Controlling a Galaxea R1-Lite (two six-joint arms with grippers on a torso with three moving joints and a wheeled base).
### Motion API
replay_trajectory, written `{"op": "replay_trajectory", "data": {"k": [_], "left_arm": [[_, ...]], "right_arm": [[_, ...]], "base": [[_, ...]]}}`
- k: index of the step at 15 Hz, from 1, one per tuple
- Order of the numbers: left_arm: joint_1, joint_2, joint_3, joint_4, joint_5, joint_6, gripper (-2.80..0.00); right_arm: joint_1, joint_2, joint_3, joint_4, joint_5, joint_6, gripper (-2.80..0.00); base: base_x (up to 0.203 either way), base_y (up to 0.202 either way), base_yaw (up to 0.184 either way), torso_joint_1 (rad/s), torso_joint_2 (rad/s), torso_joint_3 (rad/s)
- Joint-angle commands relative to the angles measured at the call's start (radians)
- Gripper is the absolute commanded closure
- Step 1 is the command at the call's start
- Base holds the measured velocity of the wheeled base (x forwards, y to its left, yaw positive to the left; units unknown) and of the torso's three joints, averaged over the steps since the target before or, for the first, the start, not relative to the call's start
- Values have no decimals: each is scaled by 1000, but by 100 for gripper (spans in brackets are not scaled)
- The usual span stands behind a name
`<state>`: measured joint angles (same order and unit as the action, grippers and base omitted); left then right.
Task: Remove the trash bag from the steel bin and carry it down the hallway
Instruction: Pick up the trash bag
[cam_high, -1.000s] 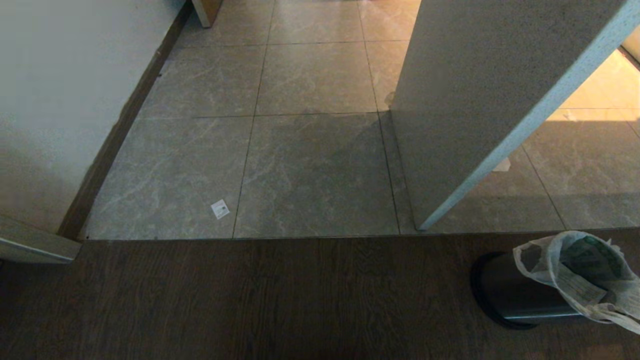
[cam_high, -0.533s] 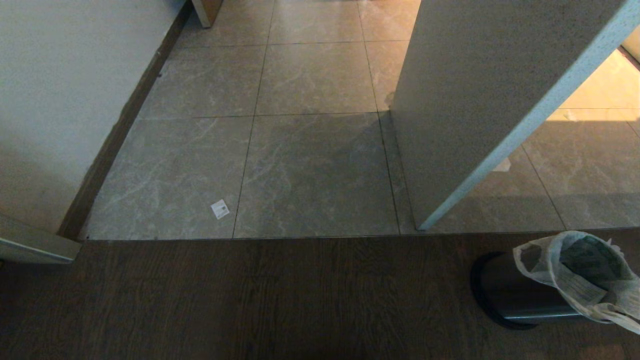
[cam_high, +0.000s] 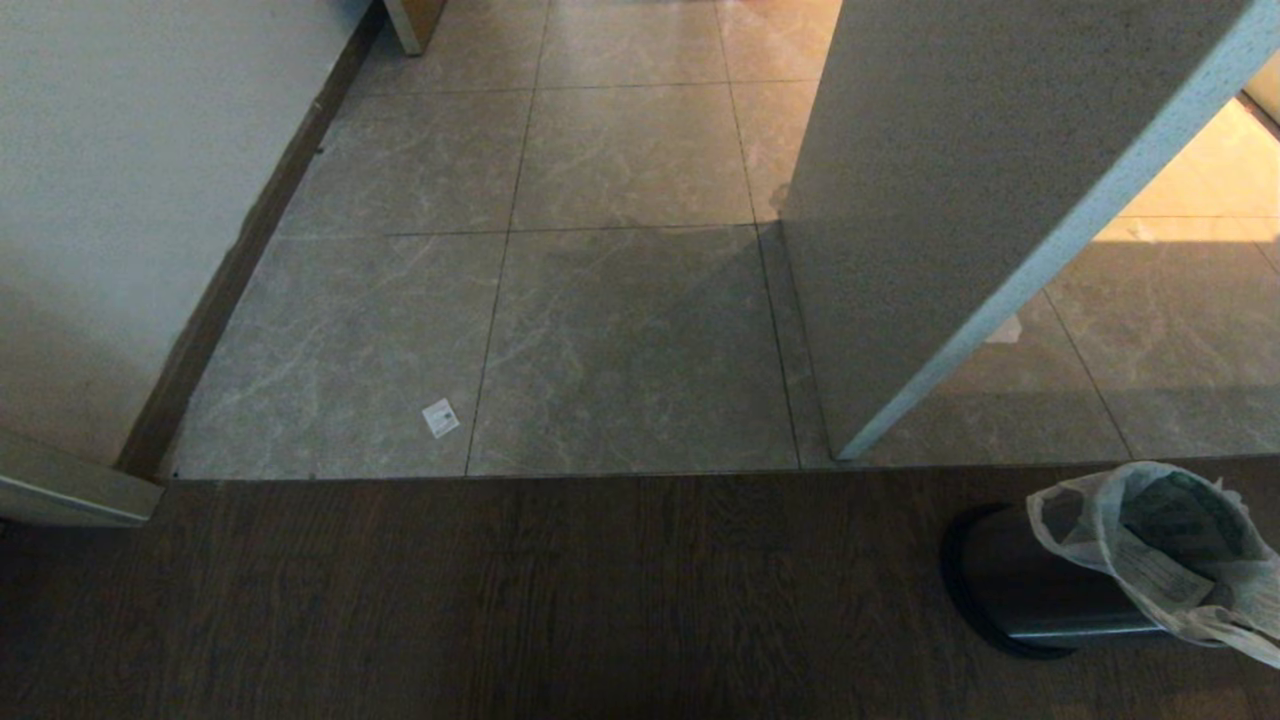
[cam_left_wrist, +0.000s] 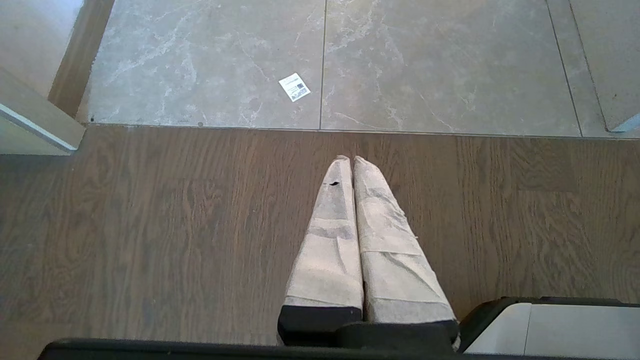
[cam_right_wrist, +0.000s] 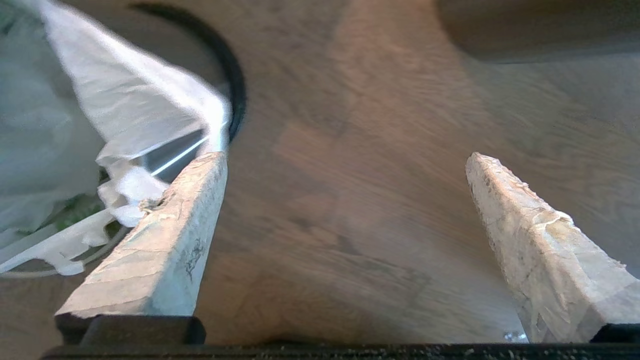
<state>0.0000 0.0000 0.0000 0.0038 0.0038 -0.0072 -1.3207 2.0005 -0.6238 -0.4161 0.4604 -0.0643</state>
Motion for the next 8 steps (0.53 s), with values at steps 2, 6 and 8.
{"op": "replay_trajectory", "data": {"k": [2, 6, 8], "left_arm": [[0, 0, 0, 1, 0, 0, 0], [0, 0, 0, 1, 0, 0, 0], [0, 0, 0, 1, 1, 0, 0]], "right_arm": [[41, 10, -2, 8, 72, 1, -280], [80, -3, -8, 83, 171, 1, -280], [103, 10, -11, 87, 180, 0, -280]], "base": [[0, 0, 0, 0, 0, 0], [0, 0, 0, 0, 0, 0], [0, 0, 0, 0, 0, 0]]}}
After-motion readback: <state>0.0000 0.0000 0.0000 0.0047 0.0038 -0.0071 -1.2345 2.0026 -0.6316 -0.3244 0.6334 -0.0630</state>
